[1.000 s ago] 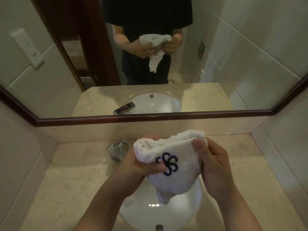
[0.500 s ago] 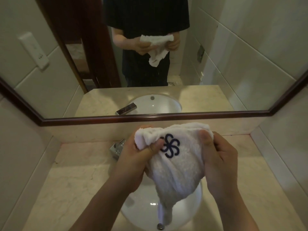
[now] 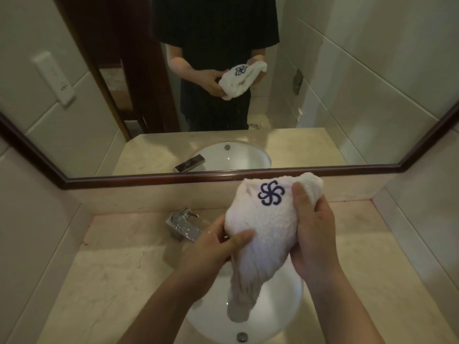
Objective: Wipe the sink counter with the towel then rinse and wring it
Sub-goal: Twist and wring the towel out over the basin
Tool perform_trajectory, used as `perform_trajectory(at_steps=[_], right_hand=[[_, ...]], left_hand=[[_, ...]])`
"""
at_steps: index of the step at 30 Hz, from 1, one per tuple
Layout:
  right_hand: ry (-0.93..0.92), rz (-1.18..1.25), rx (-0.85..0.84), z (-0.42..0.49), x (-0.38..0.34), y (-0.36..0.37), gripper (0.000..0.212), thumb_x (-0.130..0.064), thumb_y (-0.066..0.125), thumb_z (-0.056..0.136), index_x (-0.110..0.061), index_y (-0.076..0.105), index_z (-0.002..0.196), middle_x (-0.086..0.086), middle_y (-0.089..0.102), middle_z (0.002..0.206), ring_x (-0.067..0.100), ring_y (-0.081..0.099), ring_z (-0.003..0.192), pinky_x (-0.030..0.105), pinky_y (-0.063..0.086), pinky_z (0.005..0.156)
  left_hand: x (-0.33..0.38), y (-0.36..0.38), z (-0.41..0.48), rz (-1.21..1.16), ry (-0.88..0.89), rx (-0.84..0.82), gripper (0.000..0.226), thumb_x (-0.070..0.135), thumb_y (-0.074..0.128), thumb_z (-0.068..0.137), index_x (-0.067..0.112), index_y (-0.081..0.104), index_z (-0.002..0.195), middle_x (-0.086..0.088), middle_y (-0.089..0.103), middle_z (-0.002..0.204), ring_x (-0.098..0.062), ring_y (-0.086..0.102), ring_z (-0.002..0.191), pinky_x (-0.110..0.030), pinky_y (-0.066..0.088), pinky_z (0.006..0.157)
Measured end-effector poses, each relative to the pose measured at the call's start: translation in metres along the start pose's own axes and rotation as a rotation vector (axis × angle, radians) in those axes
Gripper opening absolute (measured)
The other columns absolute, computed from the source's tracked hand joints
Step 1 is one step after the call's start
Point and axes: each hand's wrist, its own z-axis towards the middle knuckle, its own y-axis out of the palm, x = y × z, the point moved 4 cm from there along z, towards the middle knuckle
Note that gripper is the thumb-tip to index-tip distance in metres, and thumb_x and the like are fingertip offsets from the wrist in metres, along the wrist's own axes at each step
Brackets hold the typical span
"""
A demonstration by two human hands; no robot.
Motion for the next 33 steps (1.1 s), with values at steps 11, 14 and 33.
perform_trajectory(at_steps=[11,14,33], right_hand=[[0.031,-0.189,-0.132,-0.019,0.013,0.014,0.034,-0.025,0.06,0.101,-0.019,0.065,0.134,0.005,0.077,0.124,0.025,0.074,0.115,0.049,0.061,0.095],[-0.069,-0.327,-0.123,-0.013,-0.007,0.003,0.031,-0.025,0.065,0.096,-0.024,0.071,0.126,0.001,0.078,0.121,0.021,0.074,0.114,0.05,0.059,0.097],[0.041,-0.314,0.303,-0.02,0.032,-0.055,0.021,-0.022,0.059,0.105,-0.026,0.075,0.117,0.001,0.082,0.109,0.022,0.077,0.105,0.055,0.058,0.1]], left_hand=[[0.035,-0.007,0.011,0.122,0.263,0.196,0.029,0.047,0.062,0.089,0.056,0.051,0.114,0.018,0.07,0.114,0.004,0.071,0.098,-0.02,0.06,0.071],[0.038,-0.014,0.011,0.161,0.317,0.187,0.028,0.047,0.061,0.092,0.056,0.055,0.118,0.018,0.071,0.118,0.001,0.07,0.106,-0.027,0.061,0.081],[-0.044,0.0,0.024,-0.207,-0.019,-0.112,0.073,0.003,0.074,0.075,0.027,0.054,0.141,-0.007,0.071,0.13,-0.028,0.07,0.118,-0.038,0.061,0.084]])
